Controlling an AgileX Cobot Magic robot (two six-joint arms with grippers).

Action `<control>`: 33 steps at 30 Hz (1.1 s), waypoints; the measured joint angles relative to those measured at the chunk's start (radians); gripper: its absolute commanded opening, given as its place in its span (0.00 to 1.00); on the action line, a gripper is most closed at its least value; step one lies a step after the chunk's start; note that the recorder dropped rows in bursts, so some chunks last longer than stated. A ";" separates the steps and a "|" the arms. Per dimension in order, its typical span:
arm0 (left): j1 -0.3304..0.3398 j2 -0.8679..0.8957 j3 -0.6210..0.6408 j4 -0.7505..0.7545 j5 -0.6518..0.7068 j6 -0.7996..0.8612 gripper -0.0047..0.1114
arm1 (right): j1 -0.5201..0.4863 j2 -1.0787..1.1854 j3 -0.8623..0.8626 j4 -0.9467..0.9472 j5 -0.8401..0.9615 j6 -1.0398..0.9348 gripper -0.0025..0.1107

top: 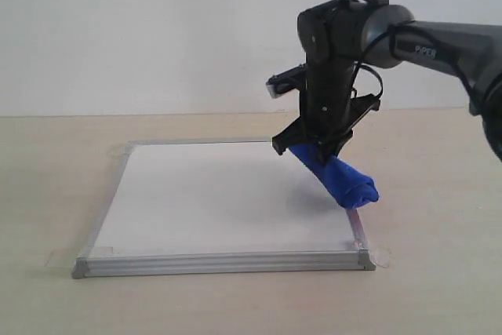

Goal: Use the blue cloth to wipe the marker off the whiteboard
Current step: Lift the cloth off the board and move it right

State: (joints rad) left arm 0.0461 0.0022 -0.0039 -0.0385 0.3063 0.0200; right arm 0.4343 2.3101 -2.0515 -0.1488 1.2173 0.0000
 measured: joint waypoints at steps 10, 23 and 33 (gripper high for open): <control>0.000 0.000 0.000 0.000 0.000 0.000 0.07 | -0.054 -0.214 0.000 -0.002 0.002 0.000 0.02; 0.000 0.000 0.000 0.000 0.000 0.000 0.07 | -0.178 -0.296 0.220 0.022 -0.014 0.083 0.02; 0.000 0.000 0.000 0.000 0.000 0.000 0.07 | -0.178 -0.248 0.304 0.082 -0.224 0.201 0.02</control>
State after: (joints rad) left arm 0.0461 0.0022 -0.0039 -0.0385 0.3063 0.0200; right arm 0.2567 2.0617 -1.7473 -0.0667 0.9932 0.2011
